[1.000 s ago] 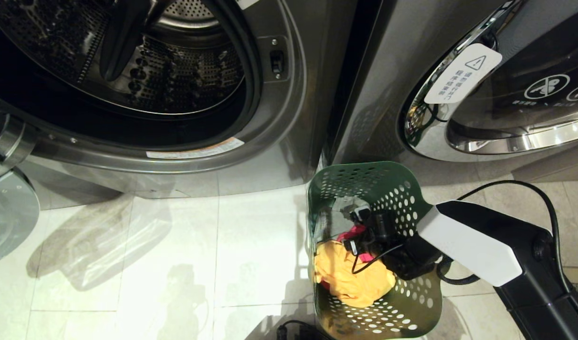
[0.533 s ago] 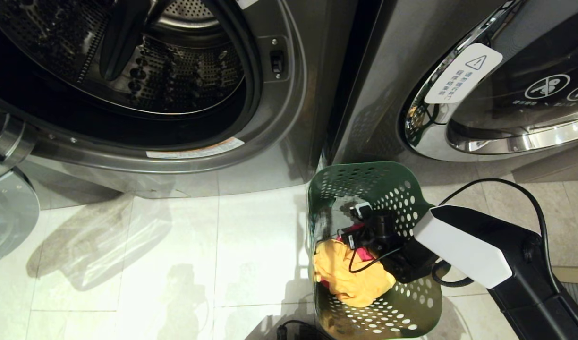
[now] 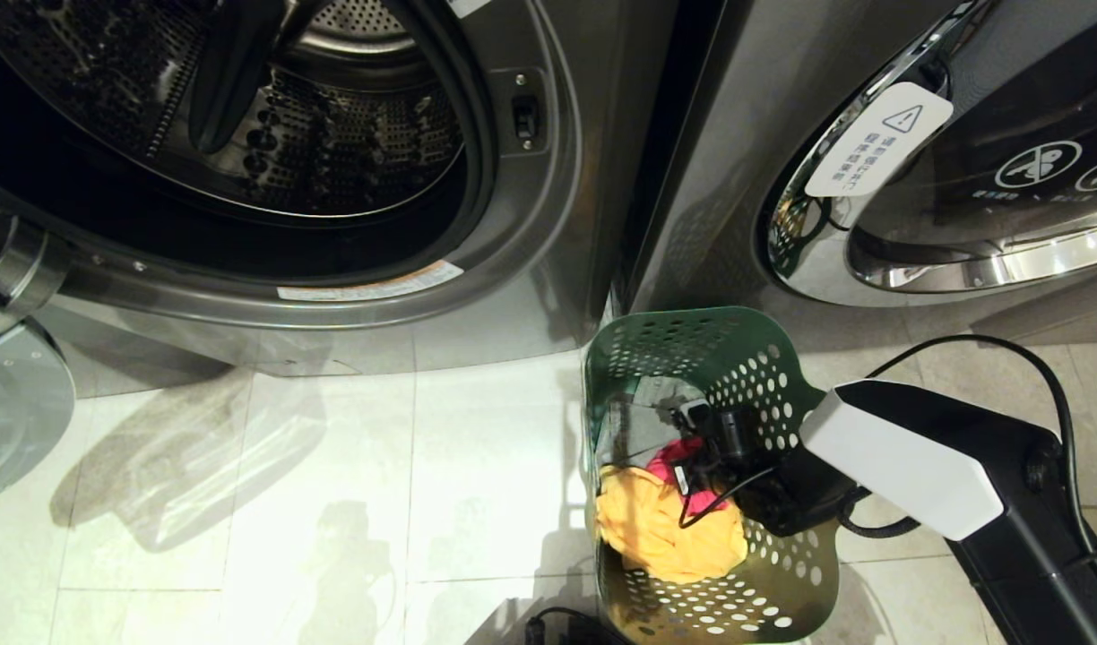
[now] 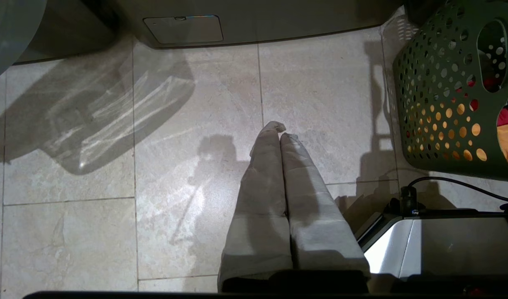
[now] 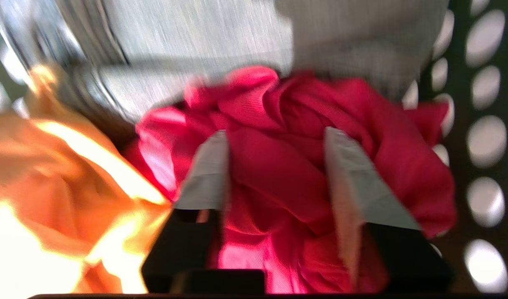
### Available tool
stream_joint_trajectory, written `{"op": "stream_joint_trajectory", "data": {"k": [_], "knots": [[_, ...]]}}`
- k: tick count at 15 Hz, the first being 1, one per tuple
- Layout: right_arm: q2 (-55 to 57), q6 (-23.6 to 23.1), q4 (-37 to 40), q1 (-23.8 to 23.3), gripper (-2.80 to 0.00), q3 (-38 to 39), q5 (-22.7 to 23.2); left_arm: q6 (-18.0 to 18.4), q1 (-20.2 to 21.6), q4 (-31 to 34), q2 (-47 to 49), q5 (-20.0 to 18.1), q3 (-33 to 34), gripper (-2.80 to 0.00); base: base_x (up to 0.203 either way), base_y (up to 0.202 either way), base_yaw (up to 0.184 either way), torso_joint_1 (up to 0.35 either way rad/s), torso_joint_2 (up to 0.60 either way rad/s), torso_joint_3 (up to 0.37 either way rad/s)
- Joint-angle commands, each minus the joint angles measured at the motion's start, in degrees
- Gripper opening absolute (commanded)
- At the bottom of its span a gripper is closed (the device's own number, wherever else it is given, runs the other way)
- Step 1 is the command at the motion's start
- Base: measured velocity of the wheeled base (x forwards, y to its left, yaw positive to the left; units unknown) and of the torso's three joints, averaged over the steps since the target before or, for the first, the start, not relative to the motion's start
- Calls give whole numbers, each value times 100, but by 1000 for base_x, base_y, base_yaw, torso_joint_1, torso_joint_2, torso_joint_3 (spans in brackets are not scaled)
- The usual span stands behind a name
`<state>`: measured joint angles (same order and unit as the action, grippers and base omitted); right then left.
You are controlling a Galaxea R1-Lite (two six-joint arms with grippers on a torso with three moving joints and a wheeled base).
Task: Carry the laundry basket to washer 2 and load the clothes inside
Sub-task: Place the clothes into the washing machine
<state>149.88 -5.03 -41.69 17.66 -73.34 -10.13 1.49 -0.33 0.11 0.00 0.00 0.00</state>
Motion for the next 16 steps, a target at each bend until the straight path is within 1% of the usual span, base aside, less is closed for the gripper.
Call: {"op": "stream_joint_trajectory", "data": {"k": [1,5,7,10,12,16], "knots": [[-243,9,178,-33,-280,282,-14,1,-2,-2,5,0,0,-280,0,0,0,0,0,0],[-638,69,274,11,-280,514,32,1,-2,-2,1,0,0,-280,0,0,0,0,0,0],[-950,263,520,73,-280,523,65,1,3,1,3,0,0,-280,0,0,0,0,0,0],[-1389,578,599,208,-280,626,281,1,-2,-2,8,0,0,-280,0,0,0,0,0,0],[-1676,694,600,338,-280,796,393,1,-2,-2,0,0,0,-280,0,0,0,0,0,0],[-2305,753,560,470,-280,1356,406,1,-2,1,8,0,0,-280,0,0,0,0,0,0]]}}
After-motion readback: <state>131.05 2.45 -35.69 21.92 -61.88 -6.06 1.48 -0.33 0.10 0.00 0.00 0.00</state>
